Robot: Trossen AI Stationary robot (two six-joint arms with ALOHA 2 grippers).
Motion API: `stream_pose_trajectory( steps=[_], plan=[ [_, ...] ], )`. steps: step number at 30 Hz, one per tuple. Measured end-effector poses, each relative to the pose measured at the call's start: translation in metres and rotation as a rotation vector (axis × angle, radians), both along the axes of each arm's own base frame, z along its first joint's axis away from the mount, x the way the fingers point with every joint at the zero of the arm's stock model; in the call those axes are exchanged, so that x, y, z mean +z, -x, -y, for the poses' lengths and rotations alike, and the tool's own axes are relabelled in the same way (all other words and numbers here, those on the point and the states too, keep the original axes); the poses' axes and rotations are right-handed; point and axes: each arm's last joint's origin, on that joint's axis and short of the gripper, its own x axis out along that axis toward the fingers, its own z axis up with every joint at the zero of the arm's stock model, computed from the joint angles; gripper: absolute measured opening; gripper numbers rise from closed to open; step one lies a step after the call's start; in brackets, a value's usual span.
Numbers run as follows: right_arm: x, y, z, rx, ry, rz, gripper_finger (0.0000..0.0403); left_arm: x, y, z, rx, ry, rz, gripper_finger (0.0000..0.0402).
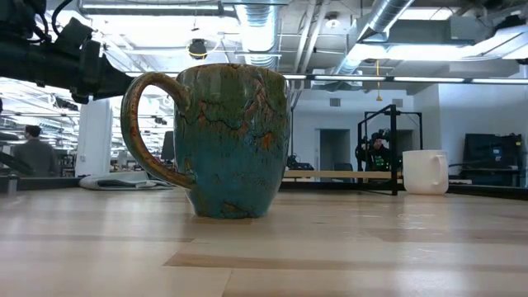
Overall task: Stack small to large cups/mugs on shelf
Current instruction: Put the white mug on the shelf
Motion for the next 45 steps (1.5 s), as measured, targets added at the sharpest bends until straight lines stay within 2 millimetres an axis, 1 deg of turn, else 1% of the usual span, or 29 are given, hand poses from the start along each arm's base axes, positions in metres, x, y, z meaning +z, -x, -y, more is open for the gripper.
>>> stream_pose_trajectory(
  steps=[4, 7, 11, 14, 19, 23, 26, 34, 37, 40, 42, 45],
  plan=[
    [0.025, -0.006, 0.003, -0.014, -0.17, -0.199, 0.0189, 0.0, 0.0, 0.0, 0.009, 0.0, 0.0, 0.014],
    [0.041, -0.01, 0.006, -0.02, -0.281, -0.305, 0.0182, 0.0, 0.0, 0.0, 0.009, 0.0, 0.0, 0.014],
    [0.062, -0.016, 0.012, -0.129, -0.424, -0.346, 0.0172, 0.0, 0.0, 0.0, 0.011, 0.0, 0.0, 0.014],
    [0.075, -0.019, 0.019, -0.208, -0.5, -0.373, 0.0165, 0.0, 0.0, 0.0, 0.013, 0.0, 0.0, 0.014],
    [0.088, -0.026, 0.03, -0.287, -0.61, -0.405, 0.0158, 0.0, 0.0, 0.0, 0.013, 0.0, 0.0, 0.014],
    [0.088, -0.034, 0.042, -0.319, -0.699, -0.448, 0.0155, 0.0, 0.0, 0.0, 0.013, 0.0, 0.0, 0.014],
    [0.083, -0.04, 0.054, -0.355, -0.781, -0.456, 0.0153, 0.0, 0.0, 0.0, 0.013, 0.0, 0.0, 0.014],
    [0.058, -0.045, 0.093, -0.529, -1.012, -0.61, 0.0145, 0.0, 0.0, 0.0, 0.013, 0.0, 0.0, 0.014],
    [0.056, -0.042, 0.094, -0.566, -1.03, -0.644, 0.0143, 0.0, 0.0, 0.0, 0.013, 0.0, 0.0, 0.014],
    [0.055, -0.045, 0.094, -0.562, -1.041, -0.65, 0.0143, 0.0, 0.0, 0.0, 0.012, 0.0, 0.0, 0.014],
    [0.054, -0.048, 0.092, -0.523, -1.059, -0.657, 0.0142, 0.0, 0.0, 0.0, 0.012, 0.0, 0.0, 0.014],
    [0.049, -0.051, 0.092, -0.421, -1.154, -0.661, 0.014, 0.0, 0.0, 0.0, 0.012, 0.0, 0.0, 0.014]
  ],
)
